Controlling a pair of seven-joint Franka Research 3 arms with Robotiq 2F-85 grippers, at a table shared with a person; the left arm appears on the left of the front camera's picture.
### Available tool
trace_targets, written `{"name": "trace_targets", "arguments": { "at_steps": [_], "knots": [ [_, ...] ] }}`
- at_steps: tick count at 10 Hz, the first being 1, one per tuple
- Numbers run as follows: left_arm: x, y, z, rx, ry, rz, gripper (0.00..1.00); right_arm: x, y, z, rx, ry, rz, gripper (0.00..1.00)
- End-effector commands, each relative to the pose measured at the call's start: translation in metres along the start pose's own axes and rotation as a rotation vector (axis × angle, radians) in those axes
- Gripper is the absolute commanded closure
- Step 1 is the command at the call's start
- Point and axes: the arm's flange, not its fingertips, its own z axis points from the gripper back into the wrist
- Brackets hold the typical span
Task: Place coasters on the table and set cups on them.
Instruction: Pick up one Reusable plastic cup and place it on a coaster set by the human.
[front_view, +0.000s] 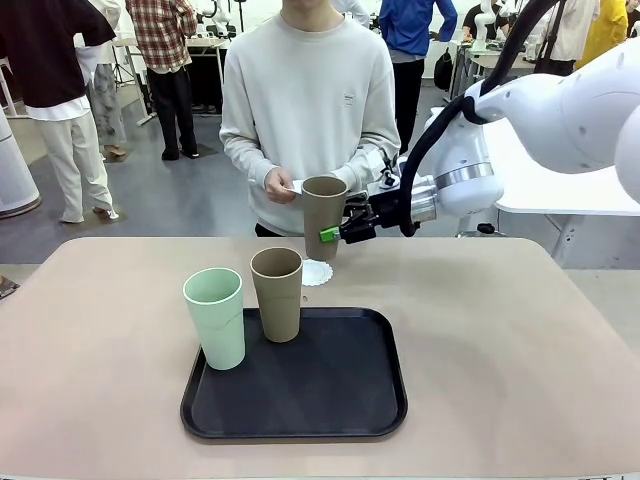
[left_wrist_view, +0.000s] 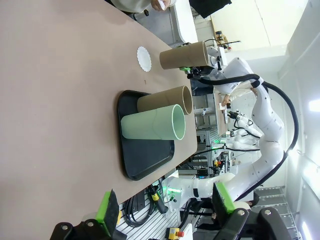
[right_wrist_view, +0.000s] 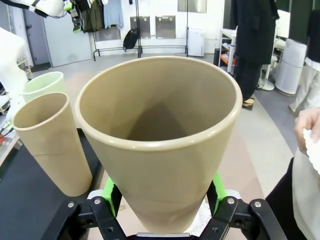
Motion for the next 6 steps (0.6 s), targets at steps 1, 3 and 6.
{"name": "trace_targets", "arguments": {
  "at_steps": [1,3,6],
  "knots": [
    [0.000,0.001,0.000,-0.013,-0.001,-0.018,0.00,-0.005,-0.018,-0.013,-0.016,-0.024,-0.002,0.18],
    [0.000,0.001,0.000,-0.013,-0.001,-0.018,0.00,-0.010,-0.024,-0.017,-0.016,-0.017,-0.023,0.18],
    [0.000,0.001,0.000,-0.013,-0.001,-0.018,0.00,-0.016,-0.017,-0.012,0.003,-0.008,-0.014,0.18]
  ]
}}
